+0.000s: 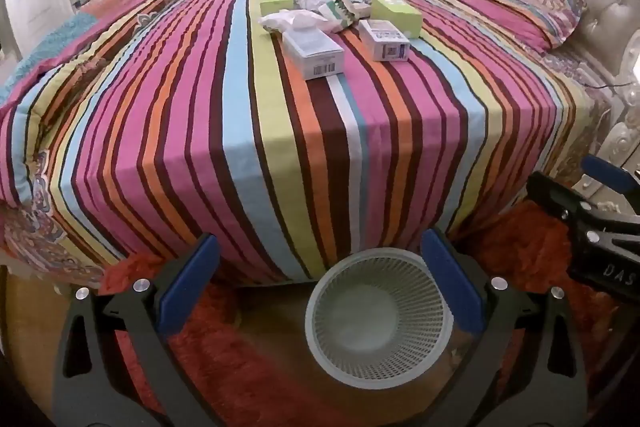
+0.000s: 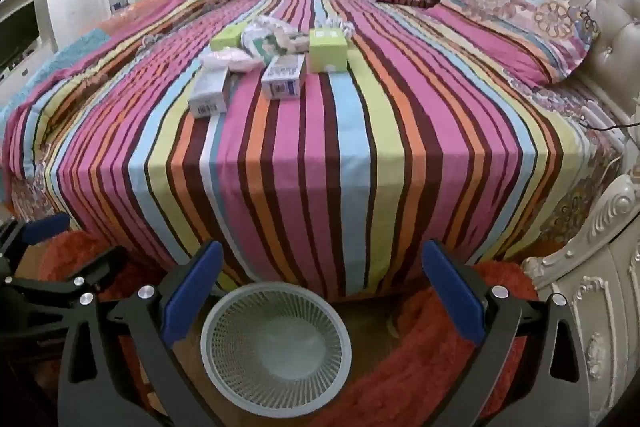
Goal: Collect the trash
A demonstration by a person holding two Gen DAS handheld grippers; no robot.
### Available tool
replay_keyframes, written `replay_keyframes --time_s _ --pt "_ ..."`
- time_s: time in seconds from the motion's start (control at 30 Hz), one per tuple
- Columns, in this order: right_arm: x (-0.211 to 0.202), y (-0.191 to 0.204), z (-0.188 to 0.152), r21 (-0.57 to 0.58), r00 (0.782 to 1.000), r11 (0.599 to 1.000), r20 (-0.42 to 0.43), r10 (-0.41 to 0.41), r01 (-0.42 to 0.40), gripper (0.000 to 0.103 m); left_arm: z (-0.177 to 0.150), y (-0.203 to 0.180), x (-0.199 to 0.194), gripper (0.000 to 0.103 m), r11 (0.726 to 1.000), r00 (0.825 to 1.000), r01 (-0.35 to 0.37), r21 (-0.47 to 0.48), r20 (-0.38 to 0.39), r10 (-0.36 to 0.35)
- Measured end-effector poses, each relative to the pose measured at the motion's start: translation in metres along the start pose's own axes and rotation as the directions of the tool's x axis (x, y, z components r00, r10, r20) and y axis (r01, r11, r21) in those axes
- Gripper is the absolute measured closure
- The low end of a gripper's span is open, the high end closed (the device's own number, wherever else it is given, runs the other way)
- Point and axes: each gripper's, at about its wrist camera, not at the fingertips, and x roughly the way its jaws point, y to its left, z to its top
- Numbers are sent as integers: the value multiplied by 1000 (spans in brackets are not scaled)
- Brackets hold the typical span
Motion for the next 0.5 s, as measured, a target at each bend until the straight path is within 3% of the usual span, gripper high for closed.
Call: replay_keyframes --time_s 0.1,0.13,0.3,0.37,0.5 --pt "4 1 2 16 1000 1000 -9 12 -12 7 1 -1 0 6 1000 1000 6 -5 8 -6" --pt "10 6 10 9 999 1000 -46 4 -3 7 1 -2 1 6 1000 1000 -1 2 8 1" --pt "10 2 18 27 999 999 -44 32 -31 7 14 -22 -1 6 999 1000 -17 29 13 17" --pt "1 -3 7 31 999 999 3 43 -43 7 16 -30 -2 6 1000 1000 -9 28 18 8" --pt "2 -2 10 32 999 999 9 43 -44 7 8 -15 -9 6 1000 999 22 12 45 -23"
